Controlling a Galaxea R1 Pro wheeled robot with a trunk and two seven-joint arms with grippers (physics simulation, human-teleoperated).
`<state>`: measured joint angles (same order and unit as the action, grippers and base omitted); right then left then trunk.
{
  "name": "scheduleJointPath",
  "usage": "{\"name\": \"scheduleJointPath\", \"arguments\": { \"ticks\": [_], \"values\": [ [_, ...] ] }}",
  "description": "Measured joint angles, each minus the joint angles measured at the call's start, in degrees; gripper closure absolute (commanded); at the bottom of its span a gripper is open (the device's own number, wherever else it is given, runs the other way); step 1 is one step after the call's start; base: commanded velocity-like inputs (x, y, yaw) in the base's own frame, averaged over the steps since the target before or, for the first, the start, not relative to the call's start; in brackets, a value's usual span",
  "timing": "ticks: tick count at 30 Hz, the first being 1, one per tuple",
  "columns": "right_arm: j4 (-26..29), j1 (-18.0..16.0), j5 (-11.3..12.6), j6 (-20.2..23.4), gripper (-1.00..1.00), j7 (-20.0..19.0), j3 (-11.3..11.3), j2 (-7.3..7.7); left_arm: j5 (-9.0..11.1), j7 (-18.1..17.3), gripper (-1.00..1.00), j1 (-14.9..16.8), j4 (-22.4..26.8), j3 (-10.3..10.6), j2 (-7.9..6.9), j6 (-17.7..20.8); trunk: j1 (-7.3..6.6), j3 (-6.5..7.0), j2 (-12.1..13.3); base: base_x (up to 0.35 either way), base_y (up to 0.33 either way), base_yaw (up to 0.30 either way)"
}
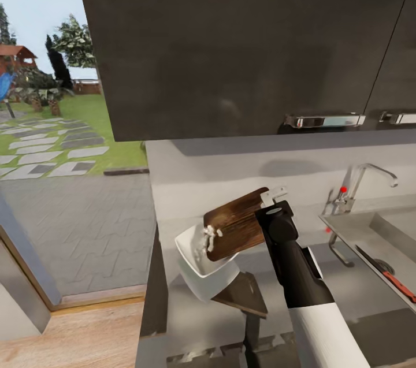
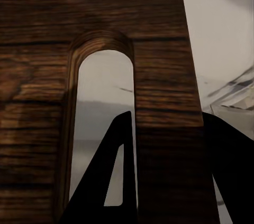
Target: In the kitchen, take the Vidalia onion out of the sink, dice it on the chopping board with the paring knife, put the diced onion into the bowl on the countertop, then place both the paring knife and the chopping board into the sink.
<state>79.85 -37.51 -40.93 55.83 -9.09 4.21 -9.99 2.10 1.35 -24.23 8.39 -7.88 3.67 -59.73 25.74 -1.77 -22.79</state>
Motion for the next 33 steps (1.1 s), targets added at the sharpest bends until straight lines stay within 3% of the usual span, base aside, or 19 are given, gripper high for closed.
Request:
{"name": "scheduleJointPath", "arguments": {
  "ticks": [19,23,25,28,30,31,33],
  "values": [
    [0.07,-0.05,-0.05,0.01,1.0,-0.04,0.07,0.0,0.0,0.0,-1.0,0.0,0.0,0.0,0.0,0.01,0.0,0.0,0.0,-0.002,0.0,0.0],
    [1.24,-0.05,0.51,-0.13,1.0,-0.72,-0.07,0.0,-0.01,0.0,-1.0,0.0,-0.01,0.01,0.0,0.0,0.03,0.01,0.0,-0.218,0.0,0.0],
    [2.03,-0.05,2.01,-0.2,1.0,-1.9,-0.22,0.0,0.0,0.0,-1.0,0.0,0.0,0.05,0.0,0.01,0.03,0.01,0.01,-0.312,0.0,0.0],
    [3.39,-0.04,7.73,-0.2,1.0,-5.53,-1.05,0.0,0.0,0.0,-1.0,0.0,0.0,0.03,0.0,0.0,0.03,0.01,0.01,-0.325,0.0,0.0],
    [4.46,-0.05,12.45,-0.18,1.0,-9.49,-4.54,0.02,-0.01,0.0,-1.0,0.0,-0.01,0.01,0.0,0.0,0.03,0.01,0.0,-0.315,0.0,0.0],
    [4.68,-0.05,13.03,-0.3,1.0,-13.48,-6.88,0.05,0.0,0.0,-1.0,-0.01,-0.01,0.02,0.0,-0.02,0.03,0.0,0.01,-0.287,-0.015,0.0],
    [4.82,-0.03,14.48,-0.22,1.0,-18.58,-8.69,0.04,0.0,0.0,-1.0,0.0,-0.03,0.04,0.0,0.0,0.02,0.0,0.0,-0.221,-0.07,0.0]
  ]
}}
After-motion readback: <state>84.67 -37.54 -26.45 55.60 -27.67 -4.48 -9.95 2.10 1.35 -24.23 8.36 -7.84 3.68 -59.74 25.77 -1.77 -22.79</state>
